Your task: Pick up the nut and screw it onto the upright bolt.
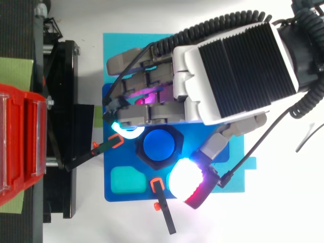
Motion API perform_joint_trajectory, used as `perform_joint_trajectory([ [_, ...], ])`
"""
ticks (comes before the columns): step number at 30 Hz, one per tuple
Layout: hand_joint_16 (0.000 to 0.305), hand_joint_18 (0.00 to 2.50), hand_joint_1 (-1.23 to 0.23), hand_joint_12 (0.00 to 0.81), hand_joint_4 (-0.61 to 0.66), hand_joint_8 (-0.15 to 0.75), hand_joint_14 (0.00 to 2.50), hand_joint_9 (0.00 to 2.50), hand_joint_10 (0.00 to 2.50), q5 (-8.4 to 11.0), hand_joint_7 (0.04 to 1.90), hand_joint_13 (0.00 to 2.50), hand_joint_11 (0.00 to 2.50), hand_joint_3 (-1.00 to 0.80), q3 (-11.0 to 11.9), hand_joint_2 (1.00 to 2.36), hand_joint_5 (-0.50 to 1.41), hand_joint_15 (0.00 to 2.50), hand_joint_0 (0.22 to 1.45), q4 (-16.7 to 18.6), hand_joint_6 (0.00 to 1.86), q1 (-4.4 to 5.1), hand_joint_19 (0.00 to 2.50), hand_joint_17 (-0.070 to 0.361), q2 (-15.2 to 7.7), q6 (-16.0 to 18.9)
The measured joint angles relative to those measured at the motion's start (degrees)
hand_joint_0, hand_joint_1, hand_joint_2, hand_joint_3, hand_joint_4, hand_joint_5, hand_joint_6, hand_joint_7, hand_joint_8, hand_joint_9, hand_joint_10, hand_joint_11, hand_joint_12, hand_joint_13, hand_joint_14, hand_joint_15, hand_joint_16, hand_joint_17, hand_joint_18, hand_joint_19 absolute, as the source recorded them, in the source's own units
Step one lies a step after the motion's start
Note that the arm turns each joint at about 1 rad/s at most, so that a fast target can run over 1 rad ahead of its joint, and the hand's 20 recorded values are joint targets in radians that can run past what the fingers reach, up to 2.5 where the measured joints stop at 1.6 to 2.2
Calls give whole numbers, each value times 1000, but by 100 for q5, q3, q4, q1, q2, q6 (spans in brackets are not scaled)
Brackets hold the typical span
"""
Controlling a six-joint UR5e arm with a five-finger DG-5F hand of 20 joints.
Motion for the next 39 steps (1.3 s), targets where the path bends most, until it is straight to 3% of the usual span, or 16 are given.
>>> perform_joint_trajectory([
  [2, 25, 413, -210, 256, 184, 299, 1, 1151, 0, -41, 1496, 763, 0, -500, -3, 1000, 4, 0, 521, -1, 516, -37, 0, 55, 2, -16],
  [9, 20, 546, -240, 226, 127, 300, 0, 1318, 0, -170, 1241, 893, 4, -500, 3, 1000, 14, 7, 534, 2, 655, -160, 9, 44, 4, -95],
  [16, 17, 683, -259, 194, 88, 288, 0, 1519, 3, -350, 1100, 1030, 70, -500, 226, 1000, 29, 33, 542, -215, 711, -311, 62, 37, 8, -184],
  [17, 17, 682, -259, 199, 97, 288, 0, 1519, 3, -363, 1106, 1030, 76, -500, 279, 1000, 30, 30, 542, -280, 706, -327, 65, 38, 8, -201],
  [21, 20, 649, -252, 215, 149, 302, 1, 1425, 0, -383, 1462, 982, 78, -500, 542, 1000, 31, 33, 535, -607, 526, -373, 62, 45, 9, -296],
  [22, 21, 640, -247, 219, 169, 299, 1, 1391, 0, -382, 1466, 957, 57, -500, 621, 1000, 23, 29, 532, -701, 501, -377, 63, 47, 7, -325],
  [26, 23, 604, -229, 232, 219, 298, 2, 1319, 0, -352, 1236, 928, 47, -500, 769, 1000, -18, 28, 525, -848, 505, -354, 62, 52, 4, -366],
  [30, 25, 589, -217, 242, 271, 300, 0, 1269, 0, -261, 1038, 907, 44, -500, 777, 1000, -50, 29, 522, -759, 504, -306, 69, 55, -6, -338],
  [39, 27, 408, -194, 267, 229, 278, 0, 1070, 0, 71, 759, 737, 0, -500, 430, 1000, -111, 0, 511, -102, 502, 12, 21, 61, -21, 42],
])
